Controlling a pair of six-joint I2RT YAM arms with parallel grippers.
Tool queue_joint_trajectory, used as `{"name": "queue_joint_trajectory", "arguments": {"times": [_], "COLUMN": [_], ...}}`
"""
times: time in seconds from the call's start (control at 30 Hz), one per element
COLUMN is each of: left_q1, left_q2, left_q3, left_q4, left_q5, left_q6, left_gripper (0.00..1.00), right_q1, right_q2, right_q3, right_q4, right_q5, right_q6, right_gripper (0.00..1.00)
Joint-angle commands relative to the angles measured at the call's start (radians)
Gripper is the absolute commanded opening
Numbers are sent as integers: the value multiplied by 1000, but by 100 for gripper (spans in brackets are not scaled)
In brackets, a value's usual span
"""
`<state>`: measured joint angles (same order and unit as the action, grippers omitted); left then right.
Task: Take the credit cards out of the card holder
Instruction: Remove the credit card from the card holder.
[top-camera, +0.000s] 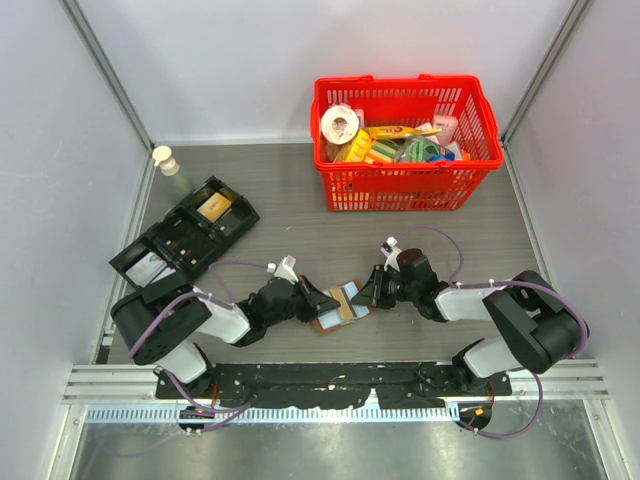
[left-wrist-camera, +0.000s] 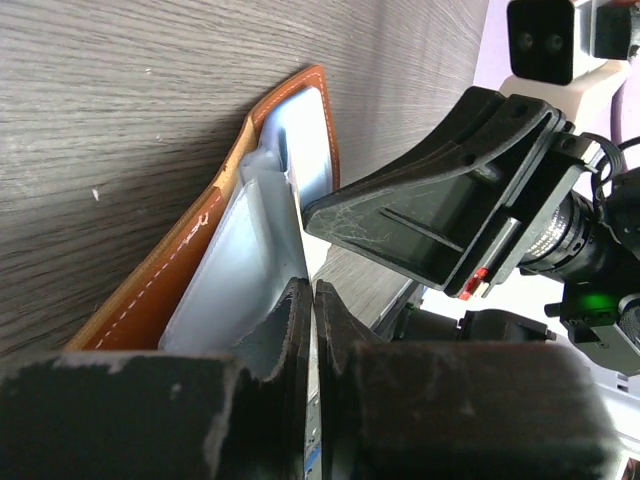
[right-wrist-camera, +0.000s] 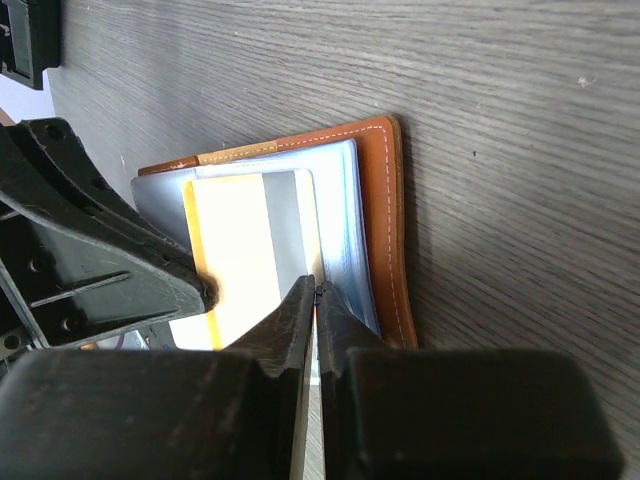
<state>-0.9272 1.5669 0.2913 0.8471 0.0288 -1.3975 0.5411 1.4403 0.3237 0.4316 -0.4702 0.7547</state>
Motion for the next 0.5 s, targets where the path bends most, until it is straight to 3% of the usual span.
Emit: {"name": "queue_joint_trajectory", "arguments": {"times": [0.0, 0.1, 0.2, 0.33, 0.47], "left_q1": [4, 4, 5, 5, 4], "left_q2": [-41, -16, 28, 85, 111], "left_q3": [32, 46, 57, 51, 57], "left_q4": [67, 70, 96, 158, 170], "left_q5": [-3, 8, 23, 26, 39], "left_q6": [14, 9, -4, -31, -43], "left_gripper": [6, 9, 20, 27, 27], "right_q1": [2, 2, 2, 2, 2], "right_q2": [40, 42, 45, 43, 46], "right_q3": [-23, -21, -18, -23, -25], "right_q4": [-148, -148, -148, -148, -145], "right_q5": [99, 100, 99, 100, 104], "right_q6": [-63, -64, -68, -69, -72], "right_gripper": [10, 10, 10, 10, 10]}}
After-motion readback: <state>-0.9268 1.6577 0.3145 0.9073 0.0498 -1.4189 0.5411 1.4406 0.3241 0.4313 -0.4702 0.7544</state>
